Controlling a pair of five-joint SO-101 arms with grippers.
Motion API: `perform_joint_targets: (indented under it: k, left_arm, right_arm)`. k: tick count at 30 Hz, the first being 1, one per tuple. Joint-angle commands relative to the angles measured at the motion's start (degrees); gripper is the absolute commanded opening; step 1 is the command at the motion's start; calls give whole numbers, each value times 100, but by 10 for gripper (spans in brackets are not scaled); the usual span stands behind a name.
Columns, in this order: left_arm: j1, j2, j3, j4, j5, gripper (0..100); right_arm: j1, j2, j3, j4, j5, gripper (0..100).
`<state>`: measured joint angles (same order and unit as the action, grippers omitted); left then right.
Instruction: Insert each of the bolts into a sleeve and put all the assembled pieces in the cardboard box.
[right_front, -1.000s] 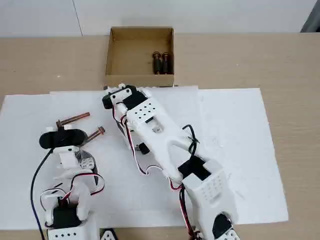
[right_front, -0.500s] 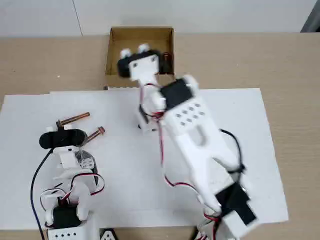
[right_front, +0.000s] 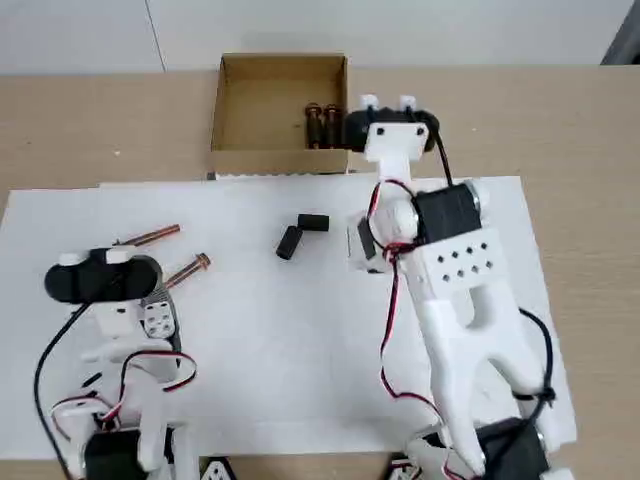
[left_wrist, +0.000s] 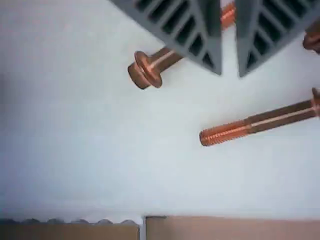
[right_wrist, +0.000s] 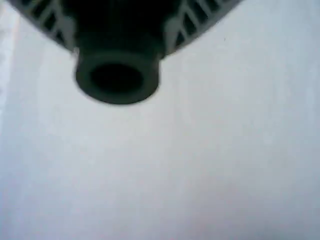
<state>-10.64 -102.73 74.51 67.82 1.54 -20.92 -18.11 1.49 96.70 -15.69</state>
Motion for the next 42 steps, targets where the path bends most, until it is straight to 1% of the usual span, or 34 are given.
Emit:
perform_joint_targets:
  k: [1, 7, 13, 16, 18, 23, 25, 27, 30, 32, 34, 37, 42]
  left_arm:
    - [-26, 580, -708, 299, -132, 7]
    - [-9, 2435, -2316, 387, -149, 8]
    - [0, 4440, -3424, 1020, -176, 10]
    - [9, 5248, -3723, 1275, -651, 11]
    - [9, 5626, -3785, 1284, -1037, 11]
    - [-9, 6374, -3793, 1266, -2400, 12]
    - [-35, 6593, -3802, 1266, -2804, 12]
    - [-35, 6796, -3829, 1266, -3024, 12]
    - [0, 7262, -4022, 1178, -3103, 12]
    - [-9, 7719, -4277, 1116, -3112, 12]
    - [0, 8308, -4611, 1160, -3270, 12]
    - [9, 9240, -5279, 1415, -3508, 12]
    - [9, 10426, -6396, 2171, -4070, 12]
  right_arm:
    - [215, -382, 290, -198, -158, 3]
    - [725, -734, 1046, -637, -149, 3]
    - [998, -998, 1758, -1015, -149, 3]
    - [1121, -1068, 2101, -1262, -149, 3]
    - [1138, -1077, 2277, -1411, -149, 3]
    - [1130, -1077, 2593, -1710, -158, 3]
    - [1130, -1077, 2629, -1710, -158, 3]
    - [1130, -1077, 2629, -1692, -149, 3]
    - [1138, -1077, 2637, -1675, -132, 3]
    - [1138, -1077, 2637, -1684, -132, 3]
    - [1138, -1077, 2637, -1719, -141, 3]
    - [1138, -1068, 2637, -1727, -149, 3]
    - [1138, -1077, 2637, -1727, -149, 3]
